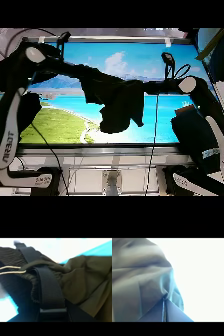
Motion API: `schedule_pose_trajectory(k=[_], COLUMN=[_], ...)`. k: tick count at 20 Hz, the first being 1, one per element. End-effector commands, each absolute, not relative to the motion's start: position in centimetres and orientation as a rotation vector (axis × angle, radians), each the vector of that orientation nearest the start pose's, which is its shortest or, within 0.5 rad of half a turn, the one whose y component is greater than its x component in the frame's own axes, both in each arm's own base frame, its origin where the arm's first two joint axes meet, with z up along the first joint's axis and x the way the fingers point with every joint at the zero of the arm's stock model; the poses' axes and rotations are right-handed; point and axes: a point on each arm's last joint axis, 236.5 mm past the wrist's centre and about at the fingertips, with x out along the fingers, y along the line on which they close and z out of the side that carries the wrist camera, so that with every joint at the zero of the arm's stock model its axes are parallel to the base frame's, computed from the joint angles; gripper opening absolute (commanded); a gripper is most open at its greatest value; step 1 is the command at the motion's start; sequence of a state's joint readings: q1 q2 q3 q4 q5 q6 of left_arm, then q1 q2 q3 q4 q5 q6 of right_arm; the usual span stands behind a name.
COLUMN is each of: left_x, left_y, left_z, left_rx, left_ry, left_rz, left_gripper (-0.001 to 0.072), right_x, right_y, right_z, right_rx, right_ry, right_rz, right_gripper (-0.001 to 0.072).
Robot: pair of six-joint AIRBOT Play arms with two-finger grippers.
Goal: Fold the clothes and pants, and hang the long-sleeved shirts on hangers.
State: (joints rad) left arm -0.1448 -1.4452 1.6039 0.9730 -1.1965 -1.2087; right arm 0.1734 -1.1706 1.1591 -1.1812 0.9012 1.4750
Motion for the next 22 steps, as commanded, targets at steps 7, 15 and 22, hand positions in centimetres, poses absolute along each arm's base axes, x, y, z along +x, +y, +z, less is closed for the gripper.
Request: schedule_pose_trajectory(k=[7, 15, 22], left_x=[34.2, 30.0, 30.8], left_y=[-5.2, -4.5, -4.5], left_z=[14.3, 3.4, 1.3], left_rx=[0.239, 0.157, 0.104], left_ry=[1.122, 1.301, 1.261], left_rz=[-0.266, -0.2, -0.159], left_gripper=[0.0052, 0.0053, 0.0231], right_x=[44.3, 42.7, 38.1], right_y=[12.7, 14.7, 14.2], right_z=[10.7, 2.0, 4.3], right_rx=[0.188, 0.218, 0.095], right_ry=[0.826, 1.108, 1.199], right_rz=[0.3, 0.329, 0.414], right_gripper=[0.0003, 0.0446, 0.0446])
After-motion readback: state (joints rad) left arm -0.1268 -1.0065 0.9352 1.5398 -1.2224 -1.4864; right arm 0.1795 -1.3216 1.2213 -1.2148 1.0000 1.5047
